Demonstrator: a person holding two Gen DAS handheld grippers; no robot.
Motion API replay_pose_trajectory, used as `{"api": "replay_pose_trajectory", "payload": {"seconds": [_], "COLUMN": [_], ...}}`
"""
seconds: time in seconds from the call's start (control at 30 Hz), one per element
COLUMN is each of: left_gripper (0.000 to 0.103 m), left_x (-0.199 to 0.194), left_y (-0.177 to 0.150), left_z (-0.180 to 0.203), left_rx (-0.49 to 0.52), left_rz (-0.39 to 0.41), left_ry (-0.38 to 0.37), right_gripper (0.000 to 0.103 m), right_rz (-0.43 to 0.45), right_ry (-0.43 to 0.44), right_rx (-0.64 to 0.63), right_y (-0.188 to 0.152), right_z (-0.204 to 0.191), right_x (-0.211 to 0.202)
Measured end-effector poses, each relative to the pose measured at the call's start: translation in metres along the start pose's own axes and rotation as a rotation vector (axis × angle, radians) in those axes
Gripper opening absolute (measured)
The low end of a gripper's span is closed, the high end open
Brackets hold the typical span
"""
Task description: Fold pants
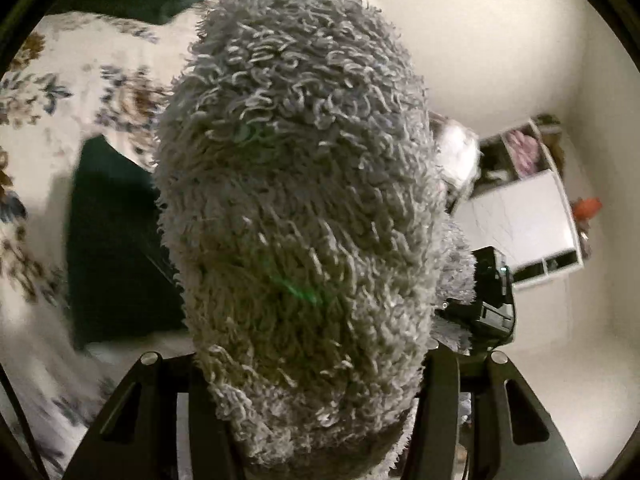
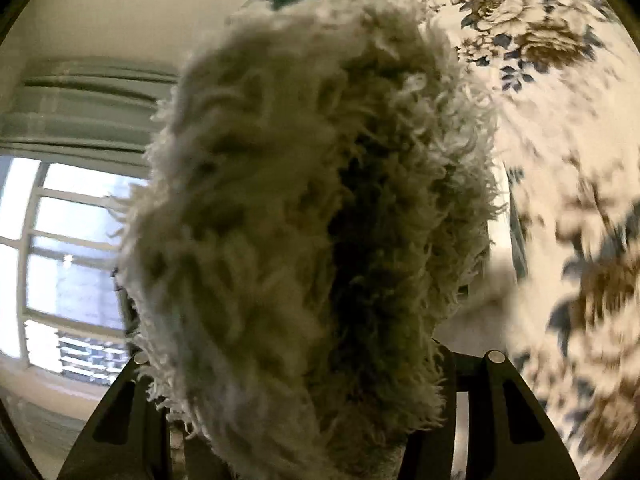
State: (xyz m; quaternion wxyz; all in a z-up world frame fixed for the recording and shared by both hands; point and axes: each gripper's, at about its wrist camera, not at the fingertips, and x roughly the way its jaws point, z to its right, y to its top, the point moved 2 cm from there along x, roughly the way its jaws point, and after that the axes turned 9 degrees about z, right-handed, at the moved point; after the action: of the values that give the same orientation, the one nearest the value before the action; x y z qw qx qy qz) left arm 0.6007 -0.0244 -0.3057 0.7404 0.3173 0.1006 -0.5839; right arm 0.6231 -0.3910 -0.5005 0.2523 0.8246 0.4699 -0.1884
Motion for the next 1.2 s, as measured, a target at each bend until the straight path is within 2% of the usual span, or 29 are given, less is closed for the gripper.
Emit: {"api": "replay_pose_trajectory", "payload": {"seconds": [0.07, 0.13, 0.17, 0.23, 0.3, 0.4, 0.43, 0.47, 0.5, 0.53, 0.57, 0.6, 0.63, 0.7, 0.8, 0.93, 1.0, 1.13, 1.2], "left_gripper": [0.049, 0.052, 0.053, 0.059, 0.062, 0.063, 0.063, 0.063, 0.063, 0.069, 0.075, 0.085, 0.090, 0.090, 0.091, 0.091, 0.091, 0.091, 0.091], "left_x": [0.020, 0.037, 0.046, 0.054, 0.055, 0.045, 0.039, 0.046, 0.035, 0.030, 0.023, 0.016, 0.005, -0.024, -0.041, -0.072, -0.089, -0.126, -0.146], "left_y": [0.014, 0.014, 0.012, 0.005, -0.001, -0.004, -0.005, 0.001, 0.000, -0.001, -0.007, -0.014, -0.021, -0.031, -0.044, -0.078, -0.085, -0.116, -0.134], "left_z": [-0.035, -0.071, -0.091, -0.116, -0.120, -0.114, -0.109, -0.104, -0.096, -0.084, -0.075, -0.060, -0.054, -0.046, -0.040, -0.015, -0.011, 0.030, 0.054], "left_rx": [-0.018, -0.046, -0.077, -0.135, -0.137, -0.115, -0.109, -0.092, -0.060, -0.018, 0.036, 0.098, 0.149, 0.227, 0.246, 0.279, 0.287, 0.309, 0.326], "left_rz": [-0.024, -0.063, -0.086, -0.100, -0.086, -0.080, -0.077, -0.068, -0.055, -0.038, -0.016, 0.019, 0.057, 0.119, 0.163, 0.200, 0.216, 0.256, 0.277], "left_ry": [0.064, 0.153, 0.181, 0.185, 0.168, 0.190, 0.215, 0.243, 0.288, 0.344, 0.412, 0.484, 0.533, 0.646, 0.726, 0.799, 0.804, 0.806, 0.813], "right_gripper": [0.056, 0.057, 0.061, 0.065, 0.070, 0.086, 0.091, 0.092, 0.093, 0.096, 0.096, 0.096, 0.096, 0.096, 0.097, 0.097, 0.097, 0.097, 0.097], "right_rz": [-0.052, -0.089, -0.093, -0.082, -0.080, -0.093, -0.095, -0.082, -0.065, -0.035, -0.004, 0.037, 0.084, 0.158, 0.243, 0.304, 0.300, 0.301, 0.319], "right_ry": [-0.058, -0.127, -0.159, -0.156, -0.147, -0.192, -0.224, -0.270, -0.308, -0.368, -0.428, -0.495, -0.557, -0.698, -0.840, -0.894, -0.881, -0.889, -0.870], "right_rx": [0.000, 0.020, 0.053, 0.101, 0.109, 0.092, 0.073, 0.028, -0.017, -0.087, -0.138, -0.193, -0.248, -0.339, -0.424, -0.430, -0.425, -0.437, -0.457], "right_y": [0.013, 0.018, 0.018, 0.013, 0.022, 0.032, 0.025, 0.029, 0.031, 0.029, 0.026, 0.033, 0.027, 0.013, -0.019, -0.069, -0.100, -0.161, -0.194], "right_z": [0.018, 0.042, 0.059, 0.082, 0.088, 0.077, 0.055, 0.042, 0.013, -0.003, -0.018, -0.035, -0.050, -0.080, -0.130, -0.175, -0.195, -0.230, -0.259], "right_x": [0.036, 0.066, 0.075, 0.082, 0.080, 0.078, 0.088, 0.086, 0.085, 0.072, 0.061, 0.059, 0.045, 0.028, 0.005, -0.045, -0.063, -0.106, -0.140]}}
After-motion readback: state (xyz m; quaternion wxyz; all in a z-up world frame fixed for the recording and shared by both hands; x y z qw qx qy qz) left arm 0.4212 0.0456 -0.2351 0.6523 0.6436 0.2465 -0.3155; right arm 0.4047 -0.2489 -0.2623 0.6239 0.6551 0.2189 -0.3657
